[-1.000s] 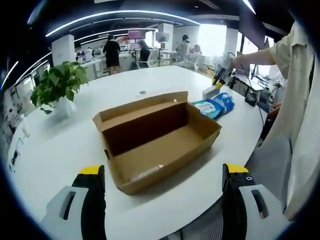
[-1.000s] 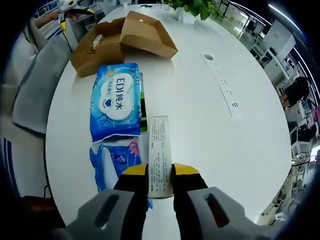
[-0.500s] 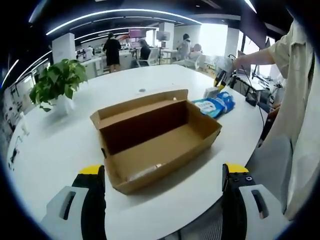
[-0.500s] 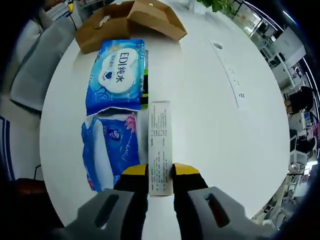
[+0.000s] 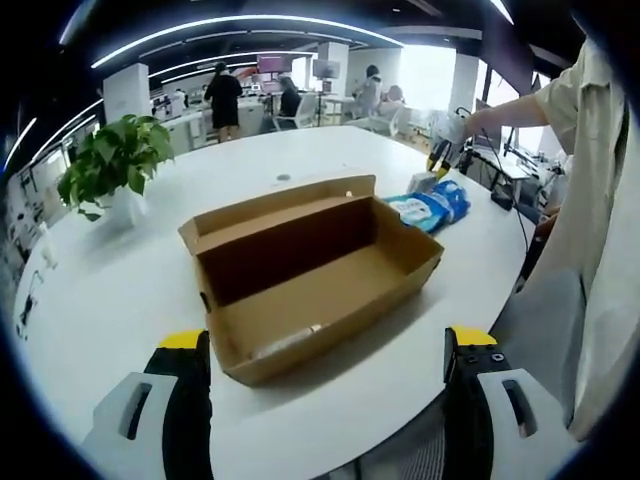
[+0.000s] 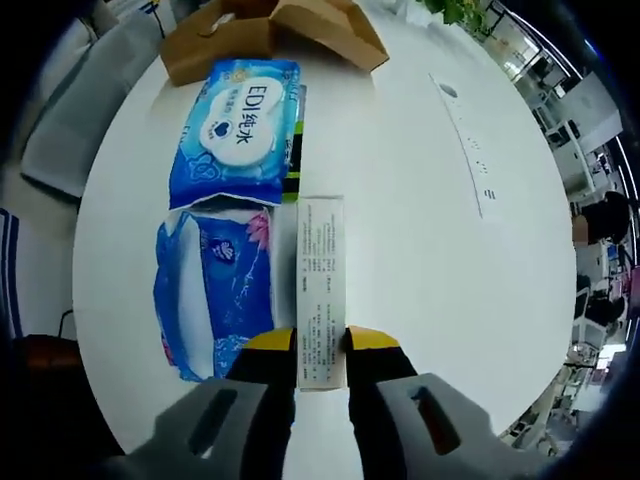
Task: Operate the shoe box by opening the lid, removing the specified soft item, and placing it in the target area until the item is outside and the box remains undamaged.
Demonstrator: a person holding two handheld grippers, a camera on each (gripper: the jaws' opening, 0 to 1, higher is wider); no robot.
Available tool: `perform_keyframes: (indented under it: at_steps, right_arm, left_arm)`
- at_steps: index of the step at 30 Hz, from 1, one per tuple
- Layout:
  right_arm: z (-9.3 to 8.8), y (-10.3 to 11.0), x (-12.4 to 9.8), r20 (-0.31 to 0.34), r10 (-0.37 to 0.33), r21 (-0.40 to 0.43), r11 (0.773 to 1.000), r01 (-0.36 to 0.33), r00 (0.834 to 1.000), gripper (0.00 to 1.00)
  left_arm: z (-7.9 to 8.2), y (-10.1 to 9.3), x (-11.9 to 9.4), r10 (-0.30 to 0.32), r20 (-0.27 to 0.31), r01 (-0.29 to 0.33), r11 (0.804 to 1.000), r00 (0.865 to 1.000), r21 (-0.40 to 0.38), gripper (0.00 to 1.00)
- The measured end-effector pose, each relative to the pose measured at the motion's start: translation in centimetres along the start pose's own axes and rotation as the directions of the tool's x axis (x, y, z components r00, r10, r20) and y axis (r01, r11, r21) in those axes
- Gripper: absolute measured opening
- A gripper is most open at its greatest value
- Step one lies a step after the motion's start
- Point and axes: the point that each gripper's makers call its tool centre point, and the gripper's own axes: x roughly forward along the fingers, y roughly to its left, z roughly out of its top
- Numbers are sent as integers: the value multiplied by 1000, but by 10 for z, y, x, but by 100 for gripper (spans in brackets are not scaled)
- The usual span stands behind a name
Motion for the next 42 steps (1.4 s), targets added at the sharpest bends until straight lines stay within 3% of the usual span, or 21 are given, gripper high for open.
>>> perform_keyframes:
  at_steps: [9,14,25,31,42]
  right_arm:
    - [-3,-2,-1,-12,-18,-6,1000,18,1000,19]
    - [-2,-6,-7,-5,-57,3,998,57,998,25]
    - [-1,-7,-32,28,-151,129,981,146,988,33]
    - [12,-7,-55,120,-246,310,930,199,962,41]
    - [38,26,-83,207,-307,428,882,196,929,55]
  left_arm:
    - [-1,-1,-1,-4,-1,4,1000,1000,3,99]
    - [-1,-1,-1,-7,-3,7,1000,1000,13,99]
    - [13,8,-6,4,36,-4,1000,999,19,98]
    - [16,11,-6,-12,30,11,1000,999,23,93]
    - [25,18,-5,-40,51,38,999,998,26,91]
